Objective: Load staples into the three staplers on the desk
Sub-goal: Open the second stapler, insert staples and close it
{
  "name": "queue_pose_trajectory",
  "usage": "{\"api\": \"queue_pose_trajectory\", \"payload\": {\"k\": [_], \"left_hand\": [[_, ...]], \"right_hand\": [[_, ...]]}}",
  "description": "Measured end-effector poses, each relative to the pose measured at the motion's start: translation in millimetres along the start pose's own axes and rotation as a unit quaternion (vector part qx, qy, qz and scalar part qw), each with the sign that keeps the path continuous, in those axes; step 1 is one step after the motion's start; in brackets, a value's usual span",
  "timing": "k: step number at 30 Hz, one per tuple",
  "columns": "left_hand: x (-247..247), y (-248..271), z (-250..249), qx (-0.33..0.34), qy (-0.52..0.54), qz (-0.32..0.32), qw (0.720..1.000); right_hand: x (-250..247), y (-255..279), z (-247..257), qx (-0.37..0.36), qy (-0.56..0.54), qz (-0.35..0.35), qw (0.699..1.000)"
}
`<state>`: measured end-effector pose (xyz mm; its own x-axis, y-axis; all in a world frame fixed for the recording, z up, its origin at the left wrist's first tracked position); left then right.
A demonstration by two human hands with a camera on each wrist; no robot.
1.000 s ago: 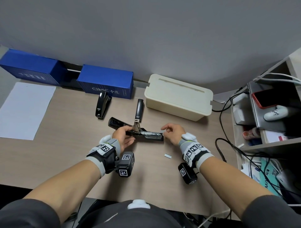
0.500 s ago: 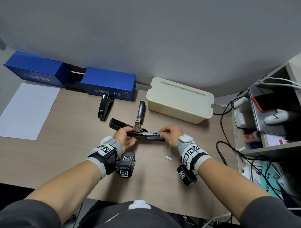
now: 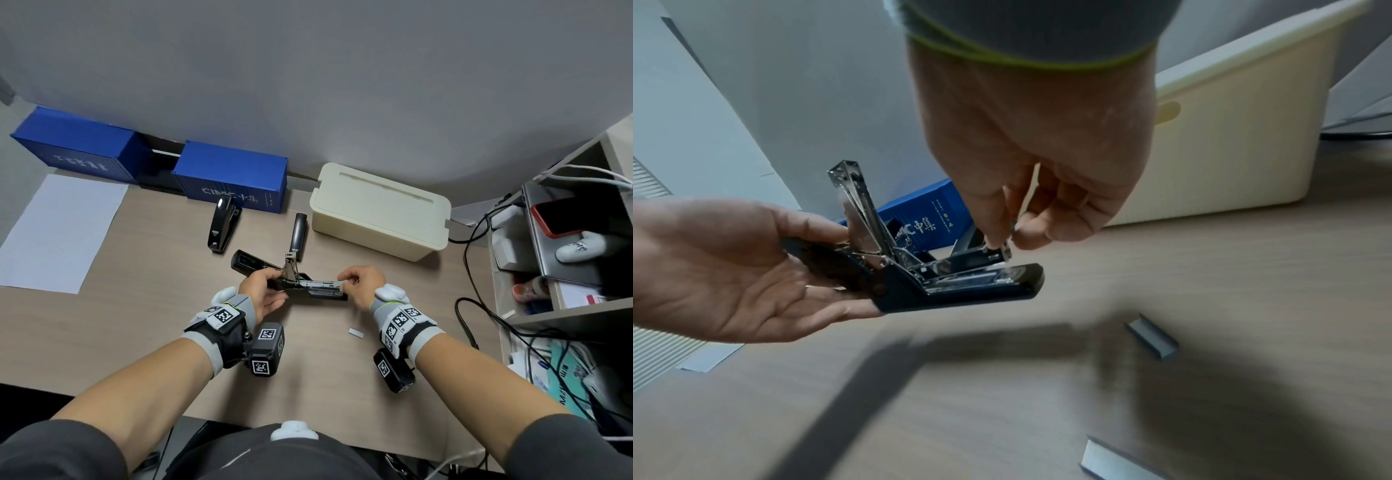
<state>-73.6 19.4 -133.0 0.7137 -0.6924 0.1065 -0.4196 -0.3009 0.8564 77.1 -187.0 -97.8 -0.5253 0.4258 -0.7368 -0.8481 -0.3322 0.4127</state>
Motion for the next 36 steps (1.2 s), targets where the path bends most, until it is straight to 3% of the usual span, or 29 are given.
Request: {"api": "queue_pose_trajectory", "payload": {"k": [12,20,26,30,36], "left_hand": [[2,1,-5,0.006,0.006,0.008,1.000],[16,10,-13,0.022,-0.010,0.043,0.999],[30,20,-33,0.098,-0.043,0.112,0.988],[29,26,-54,0.190,-0.077,0.118,0.972],[39,34,-74,0.312,-0.266,0.082,0.908]], "right_hand": [[6,-2,16,-0.062,0.022,0.008,0.998],[24,2,-2,0.012,-0.063,0.124,0.990],[20,3,0,0.022,-0.141,0.148,0.979],[12,9,6,0.023,-0.196,0.156,0.968],[8,1,34,0.002,-0.256,0.142,0.956]]}}
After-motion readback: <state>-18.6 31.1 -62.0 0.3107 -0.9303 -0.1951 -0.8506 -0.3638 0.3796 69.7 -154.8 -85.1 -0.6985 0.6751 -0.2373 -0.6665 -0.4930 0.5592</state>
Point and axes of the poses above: each hand's wrist, its own y-axis away from the middle knuckle, its own x-axis out of the palm, z = x × y, the point moved 10 cm from there along -y, towards the middle knuckle, and after that the axes turned 3 degrees about y, right-handed, at the moved point
